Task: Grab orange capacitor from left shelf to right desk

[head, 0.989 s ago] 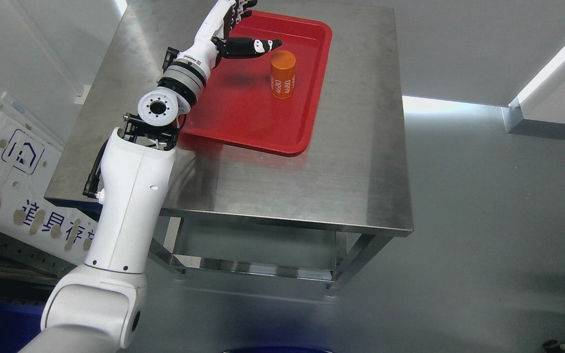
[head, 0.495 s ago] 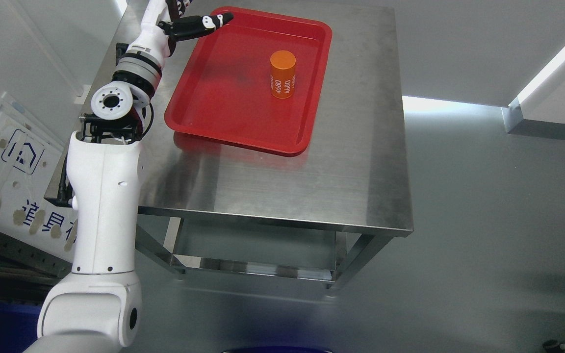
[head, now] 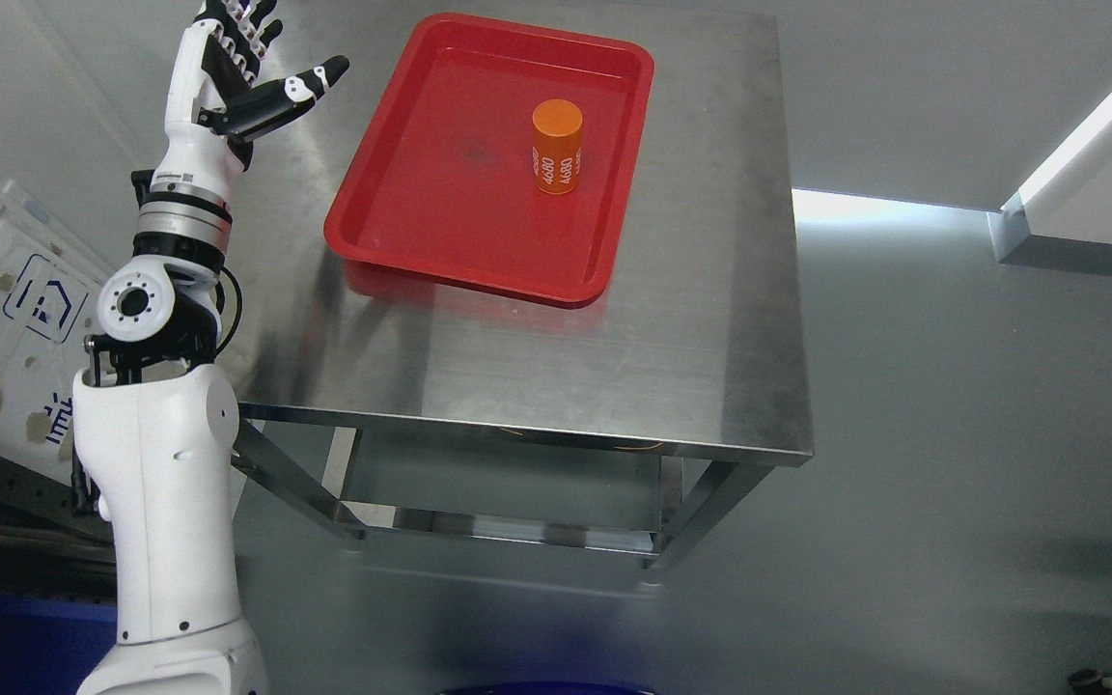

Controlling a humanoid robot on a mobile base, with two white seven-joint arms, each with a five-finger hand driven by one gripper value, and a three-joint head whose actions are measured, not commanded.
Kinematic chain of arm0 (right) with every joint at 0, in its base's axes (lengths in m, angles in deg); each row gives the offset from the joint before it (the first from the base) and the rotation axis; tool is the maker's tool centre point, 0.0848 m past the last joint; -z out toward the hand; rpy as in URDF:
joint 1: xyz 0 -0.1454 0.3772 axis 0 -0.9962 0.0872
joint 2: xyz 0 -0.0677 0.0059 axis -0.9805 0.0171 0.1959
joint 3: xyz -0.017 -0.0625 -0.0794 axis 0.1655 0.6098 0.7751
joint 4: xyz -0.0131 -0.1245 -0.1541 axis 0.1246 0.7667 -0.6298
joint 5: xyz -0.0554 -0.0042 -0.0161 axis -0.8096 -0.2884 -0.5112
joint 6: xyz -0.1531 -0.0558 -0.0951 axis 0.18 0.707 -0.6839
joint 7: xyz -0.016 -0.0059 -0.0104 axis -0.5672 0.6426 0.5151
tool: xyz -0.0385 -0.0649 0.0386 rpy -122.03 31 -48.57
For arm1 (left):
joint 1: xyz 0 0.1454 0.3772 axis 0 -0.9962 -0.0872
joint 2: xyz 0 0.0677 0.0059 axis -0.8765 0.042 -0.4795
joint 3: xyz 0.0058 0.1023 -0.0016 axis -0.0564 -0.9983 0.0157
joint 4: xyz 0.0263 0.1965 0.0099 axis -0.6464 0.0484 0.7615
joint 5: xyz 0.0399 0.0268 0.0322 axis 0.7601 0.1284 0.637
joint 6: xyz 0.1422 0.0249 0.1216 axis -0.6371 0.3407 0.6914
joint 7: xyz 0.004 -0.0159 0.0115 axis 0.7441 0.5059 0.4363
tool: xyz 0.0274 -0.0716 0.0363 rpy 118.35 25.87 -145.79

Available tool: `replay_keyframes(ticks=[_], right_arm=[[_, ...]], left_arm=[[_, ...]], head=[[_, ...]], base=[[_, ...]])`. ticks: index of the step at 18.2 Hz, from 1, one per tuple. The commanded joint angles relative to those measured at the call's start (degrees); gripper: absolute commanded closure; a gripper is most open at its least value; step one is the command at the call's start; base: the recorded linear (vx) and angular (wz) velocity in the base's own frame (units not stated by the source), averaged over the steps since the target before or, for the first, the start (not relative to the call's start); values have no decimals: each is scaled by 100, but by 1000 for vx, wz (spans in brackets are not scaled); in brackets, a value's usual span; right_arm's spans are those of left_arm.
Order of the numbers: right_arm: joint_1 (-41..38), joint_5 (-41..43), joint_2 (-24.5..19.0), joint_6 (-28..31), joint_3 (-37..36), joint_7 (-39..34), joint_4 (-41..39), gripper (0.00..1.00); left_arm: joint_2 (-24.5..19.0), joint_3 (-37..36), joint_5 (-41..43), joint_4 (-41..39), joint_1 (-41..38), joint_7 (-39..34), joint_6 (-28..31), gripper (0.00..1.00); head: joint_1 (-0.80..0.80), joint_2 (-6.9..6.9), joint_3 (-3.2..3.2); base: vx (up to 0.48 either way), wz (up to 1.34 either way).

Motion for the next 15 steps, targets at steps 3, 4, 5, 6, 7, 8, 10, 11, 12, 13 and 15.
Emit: replay_keyframes(ticks=[3, 4, 5, 6, 7, 8, 10, 11, 12, 13, 15], right_arm=[[-193, 0, 100, 4, -61, 4, -132, 0], [-193, 0, 100, 4, -70, 4, -132, 0], [-193, 0, 100, 4, -70, 4, -132, 0], [-193, 0, 100, 4, -70, 4, -132, 0], [-193, 0, 100, 4, -61, 4, -132, 0], [-193, 0, 100, 4, -70, 4, -132, 0], [-193, 0, 100, 4, -70, 4, -132, 0], [-193, 0, 100, 4, -61, 4, -132, 0], [-193, 0, 100, 4, -61, 4, -132, 0], [-193, 0, 100, 4, -70, 4, -132, 0], [-193, 0, 100, 4, -70, 4, -132, 0]], left_arm=[[-100, 318, -102, -700, -1044, -155, -608, 0], [-100, 318, -102, -700, -1062, -164, -600, 0], [-100, 309, -102, -700, -1071, -164, -600, 0], [-100, 274, -102, -700, -1080, -164, -591, 0], [-100, 248, -102, -700, -1106, -164, -573, 0], [-100, 239, -102, -700, -1106, -164, -556, 0], [-100, 239, -102, -691, -1123, -164, -538, 0], [-100, 239, -102, -691, -1132, -156, -538, 0], [-100, 239, -102, -691, -1132, -156, -538, 0], [-100, 239, -102, -691, -1132, -147, -538, 0], [-100, 221, -102, -700, -1141, -147, -529, 0]], head=[[0, 0, 0], [0, 0, 0], [0, 0, 0], [0, 0, 0], [0, 0, 0], [0, 0, 0], [0, 0, 0], [0, 0, 0], [0, 0, 0], [0, 0, 0], [0, 0, 0]], base=[[0, 0], [0, 0], [0, 0], [0, 0], [0, 0], [0, 0], [0, 0], [0, 0], [0, 0], [0, 0], [0, 0]])
